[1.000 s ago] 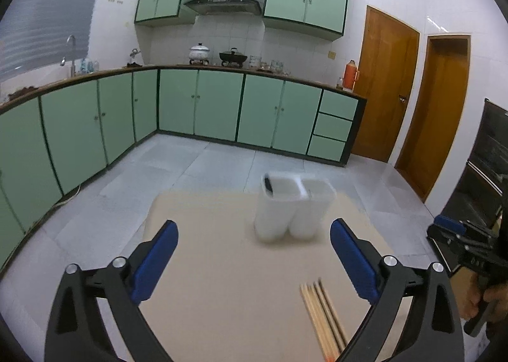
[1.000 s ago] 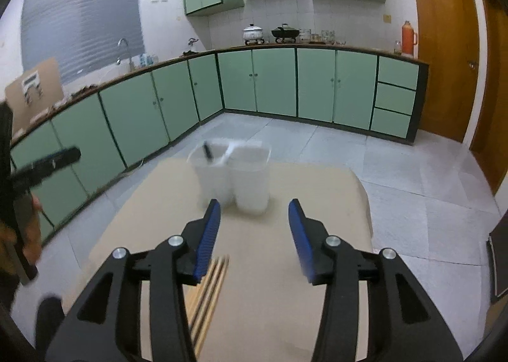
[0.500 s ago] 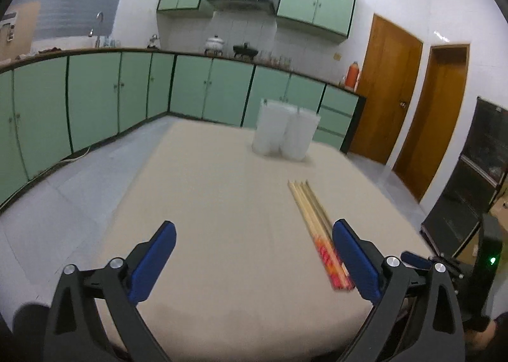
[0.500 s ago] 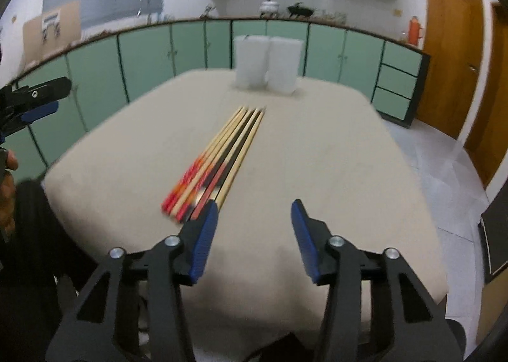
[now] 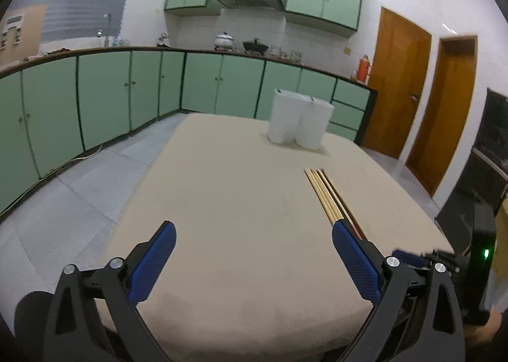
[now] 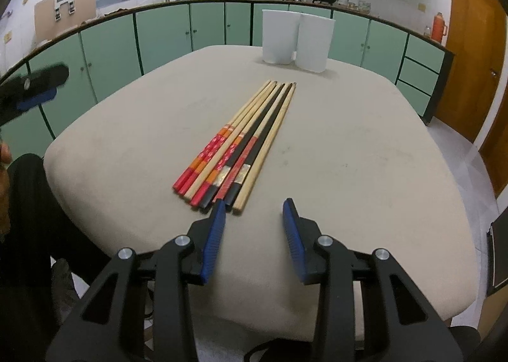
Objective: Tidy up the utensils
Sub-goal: 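Spread the chopstick bundle with the right tool, separating a plain wooden chopstick, then grasp the plain wooden chopstick with the right tool while the left tool grasps a red-patterned chopstick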
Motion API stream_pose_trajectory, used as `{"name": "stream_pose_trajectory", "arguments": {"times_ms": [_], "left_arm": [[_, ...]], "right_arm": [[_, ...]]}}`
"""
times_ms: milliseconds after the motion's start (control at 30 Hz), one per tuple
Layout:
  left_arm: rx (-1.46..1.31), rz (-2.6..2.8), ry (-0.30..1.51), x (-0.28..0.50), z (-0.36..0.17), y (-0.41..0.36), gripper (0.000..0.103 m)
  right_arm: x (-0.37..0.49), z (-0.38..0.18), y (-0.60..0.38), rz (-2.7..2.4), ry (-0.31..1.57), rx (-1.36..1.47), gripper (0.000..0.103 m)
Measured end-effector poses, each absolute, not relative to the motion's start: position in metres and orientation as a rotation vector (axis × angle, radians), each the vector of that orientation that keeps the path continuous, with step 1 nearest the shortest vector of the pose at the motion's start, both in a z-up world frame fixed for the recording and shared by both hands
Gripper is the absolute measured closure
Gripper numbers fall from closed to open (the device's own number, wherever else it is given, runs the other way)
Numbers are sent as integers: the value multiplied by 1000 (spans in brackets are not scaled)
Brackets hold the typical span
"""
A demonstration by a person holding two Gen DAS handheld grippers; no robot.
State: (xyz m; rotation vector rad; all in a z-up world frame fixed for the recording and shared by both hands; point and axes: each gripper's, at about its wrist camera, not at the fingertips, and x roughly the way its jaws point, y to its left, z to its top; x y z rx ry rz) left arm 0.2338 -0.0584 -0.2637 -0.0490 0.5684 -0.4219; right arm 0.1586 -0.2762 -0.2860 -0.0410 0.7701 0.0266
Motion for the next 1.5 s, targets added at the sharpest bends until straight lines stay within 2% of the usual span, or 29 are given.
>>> {"name": "stream_pose_trajectory", "arguments": {"times_ms": [633,1133,1400,1433,1500], "left_arm": [[227,-588,697,229,-321,-161,7],[207,-497,724,248,-321,-146,7],[185,-472,735,250,-321,-139,12],[185,-469,734,251,-321,-139,13],[186,-473,725,252,-321,-141,19]], "right_arm": [[155,-283,-336,-48,765,78,63],[162,-286,-332,-37,782,76,61],[167,-287,-330,-41,783,59,61],[168,-288,-330,-41,787,59,62],[170,-288,-329,-41,788,56,72]]}}
